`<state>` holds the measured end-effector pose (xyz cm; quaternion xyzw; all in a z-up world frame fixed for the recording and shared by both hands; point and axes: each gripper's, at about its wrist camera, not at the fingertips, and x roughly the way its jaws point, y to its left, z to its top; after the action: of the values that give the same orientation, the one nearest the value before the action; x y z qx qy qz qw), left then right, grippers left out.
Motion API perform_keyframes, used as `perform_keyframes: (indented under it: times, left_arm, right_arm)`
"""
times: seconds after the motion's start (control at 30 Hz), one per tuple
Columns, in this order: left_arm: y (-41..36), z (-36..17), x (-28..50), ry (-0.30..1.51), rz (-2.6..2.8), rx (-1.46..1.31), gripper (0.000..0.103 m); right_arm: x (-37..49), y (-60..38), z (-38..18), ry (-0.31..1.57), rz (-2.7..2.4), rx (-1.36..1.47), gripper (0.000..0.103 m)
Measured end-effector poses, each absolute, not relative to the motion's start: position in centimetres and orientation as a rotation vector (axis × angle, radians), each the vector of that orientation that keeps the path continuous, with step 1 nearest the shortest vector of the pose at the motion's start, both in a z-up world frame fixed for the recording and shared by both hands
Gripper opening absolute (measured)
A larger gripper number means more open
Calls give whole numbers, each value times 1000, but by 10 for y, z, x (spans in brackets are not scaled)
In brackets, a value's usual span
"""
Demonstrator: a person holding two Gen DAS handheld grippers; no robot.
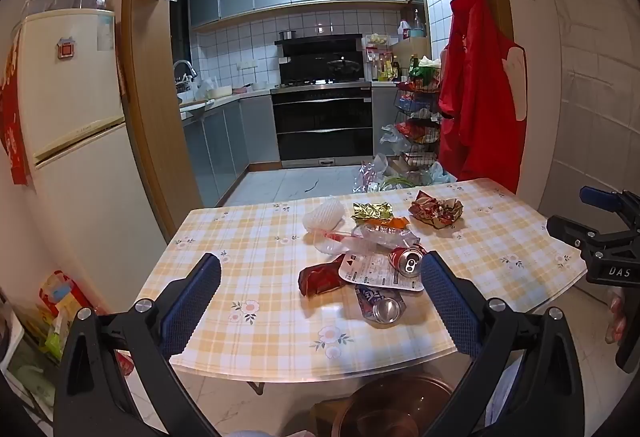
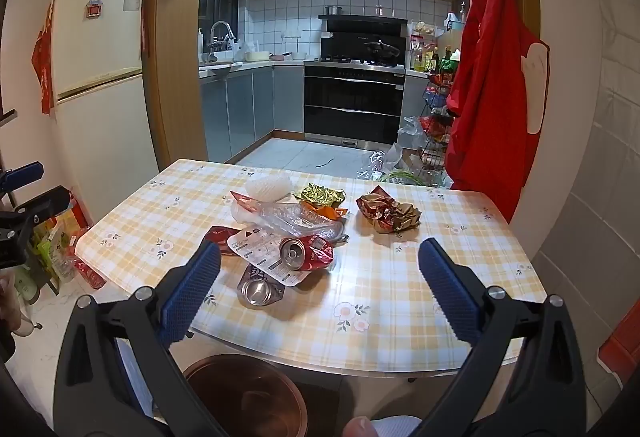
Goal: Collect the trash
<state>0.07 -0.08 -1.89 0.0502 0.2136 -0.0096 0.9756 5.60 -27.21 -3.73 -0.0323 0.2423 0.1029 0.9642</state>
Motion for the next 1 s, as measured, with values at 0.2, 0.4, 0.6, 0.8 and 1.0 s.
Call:
perform_keyframes:
  times: [0.2, 0.4, 0.6, 0.8, 1.0]
  left_arm:
    - [-1, -19, 1, 432, -19, 99, 98]
    - [0, -20, 1, 434, -19, 97, 98]
    - [0, -20, 0, 435, -19, 94, 98]
    - [-1, -21, 0, 440, -33, 85, 98]
    - [3, -23, 4, 451, -40, 69, 98]
  right_arm:
    - [55, -272, -38, 489, 208, -65, 98]
    - [56, -272, -39, 492, 209, -64, 98]
    - [56, -272, -39, 493, 209, -64, 98]
    - [57, -271, -39, 495, 209, -63, 98]
    - [59, -272, -45, 501, 207, -62, 98]
